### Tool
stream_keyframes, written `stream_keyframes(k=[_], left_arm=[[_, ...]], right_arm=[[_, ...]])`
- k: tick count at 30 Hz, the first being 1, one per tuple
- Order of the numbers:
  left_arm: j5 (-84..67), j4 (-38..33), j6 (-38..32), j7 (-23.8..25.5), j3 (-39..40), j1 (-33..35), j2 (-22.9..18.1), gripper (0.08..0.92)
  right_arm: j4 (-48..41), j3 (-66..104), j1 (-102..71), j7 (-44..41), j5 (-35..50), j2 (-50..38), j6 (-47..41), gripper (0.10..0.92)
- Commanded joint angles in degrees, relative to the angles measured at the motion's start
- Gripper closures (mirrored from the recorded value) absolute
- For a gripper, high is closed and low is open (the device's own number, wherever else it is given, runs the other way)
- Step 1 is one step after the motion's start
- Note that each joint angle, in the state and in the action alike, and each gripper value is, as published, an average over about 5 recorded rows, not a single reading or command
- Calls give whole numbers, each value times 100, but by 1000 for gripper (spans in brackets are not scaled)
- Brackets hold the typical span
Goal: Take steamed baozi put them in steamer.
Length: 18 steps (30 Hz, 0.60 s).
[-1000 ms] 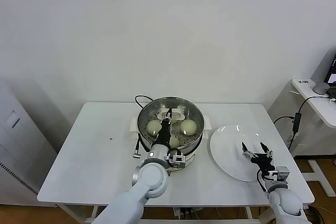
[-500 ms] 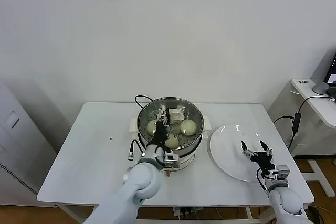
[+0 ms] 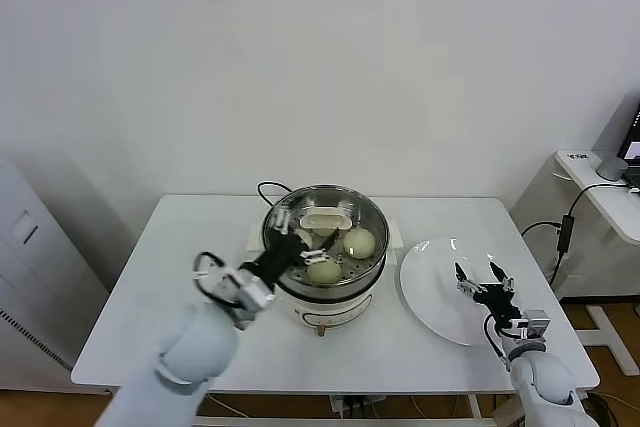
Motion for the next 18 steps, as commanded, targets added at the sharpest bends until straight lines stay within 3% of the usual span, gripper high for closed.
stream_keyframes(k=[1, 7, 18], left_arm=[[-5086, -185, -61, -1190, -2401, 1023, 302, 187], [-4426, 838, -52, -1557, -2373, 1269, 609, 177], [-3411, 2155, -335, -1449, -2077, 1171, 485, 177]], right_arm=[[472, 19, -153, 31, 92, -66, -22, 203], [835, 399, -482, -20, -149, 54, -123, 203], [1450, 525, -727, 129, -179, 19, -532, 203]])
